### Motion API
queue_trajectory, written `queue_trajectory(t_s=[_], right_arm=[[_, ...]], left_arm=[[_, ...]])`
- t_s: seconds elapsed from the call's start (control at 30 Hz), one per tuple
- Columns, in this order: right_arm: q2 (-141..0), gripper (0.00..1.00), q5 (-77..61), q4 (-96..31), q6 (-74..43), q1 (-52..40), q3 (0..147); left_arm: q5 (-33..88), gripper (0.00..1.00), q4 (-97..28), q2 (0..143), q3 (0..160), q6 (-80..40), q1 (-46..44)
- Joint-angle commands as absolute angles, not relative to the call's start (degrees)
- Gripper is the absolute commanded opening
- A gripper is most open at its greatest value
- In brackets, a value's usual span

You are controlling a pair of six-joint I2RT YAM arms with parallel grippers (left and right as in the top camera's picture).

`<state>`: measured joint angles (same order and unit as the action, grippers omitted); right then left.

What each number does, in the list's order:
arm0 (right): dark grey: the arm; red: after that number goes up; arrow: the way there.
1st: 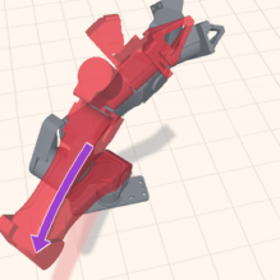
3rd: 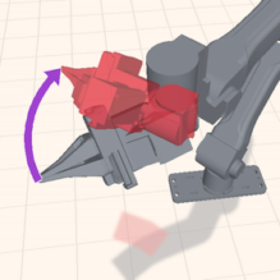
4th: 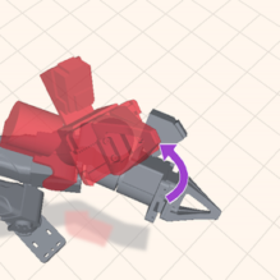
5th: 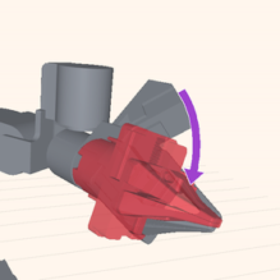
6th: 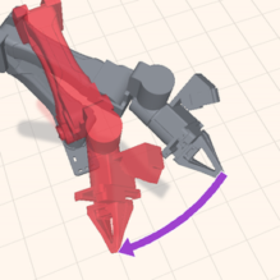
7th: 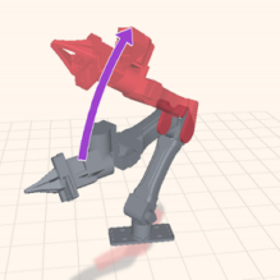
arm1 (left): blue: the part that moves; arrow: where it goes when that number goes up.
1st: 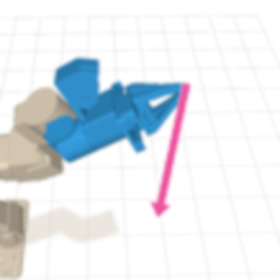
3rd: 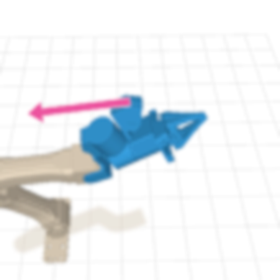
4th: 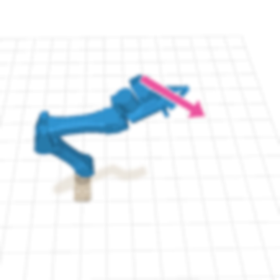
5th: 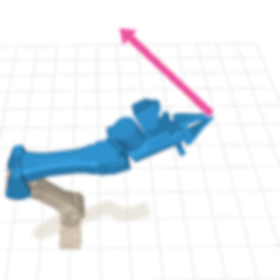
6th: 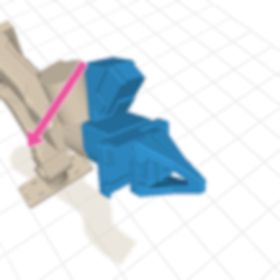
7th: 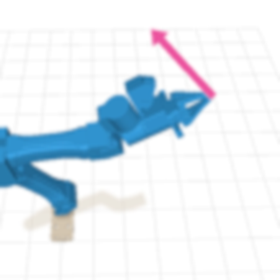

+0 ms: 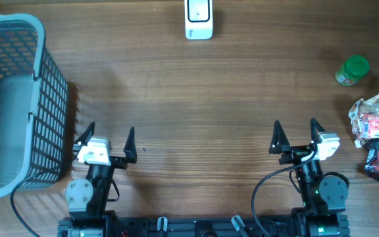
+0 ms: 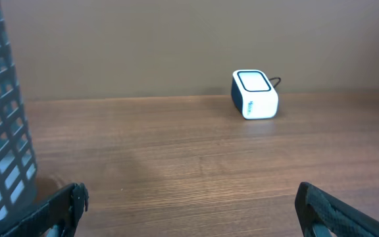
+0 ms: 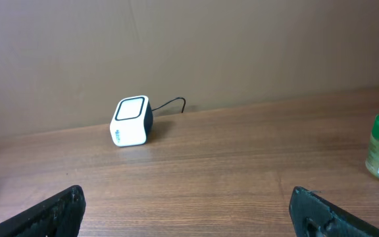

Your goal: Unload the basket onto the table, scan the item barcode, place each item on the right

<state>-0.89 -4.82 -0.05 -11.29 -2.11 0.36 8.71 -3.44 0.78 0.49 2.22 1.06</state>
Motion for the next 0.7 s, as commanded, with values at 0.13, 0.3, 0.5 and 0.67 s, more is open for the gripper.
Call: queue_trajectory(t_s=[0.13, 0.3, 0.5, 0.67], right_arm=[[-0.3, 1.00, -3.9, 0.1, -10.7, -2.4, 0.3], [-0.3, 1.00, -3.9, 0.1, -10.6, -2.4, 0.3], [-0.3, 1.00, -3.9, 0.1, -10.6, -2.4, 0.3], [-0.3, 1.00, -3.9, 0.1, -10.7, -2.4, 0.3]], left_arm=[[7.8, 1.00, -3.9, 0.2, 0.3, -0.7, 3.1], [7.8, 1.00, -3.9, 0.3, 0.3, -0.7, 3.1], [7.8, 1.00, -3.8, 0.3, 0.3, -0.7, 3.1], [7.8, 1.00, -3.7, 0.4, 0.3, -0.7, 3.1]])
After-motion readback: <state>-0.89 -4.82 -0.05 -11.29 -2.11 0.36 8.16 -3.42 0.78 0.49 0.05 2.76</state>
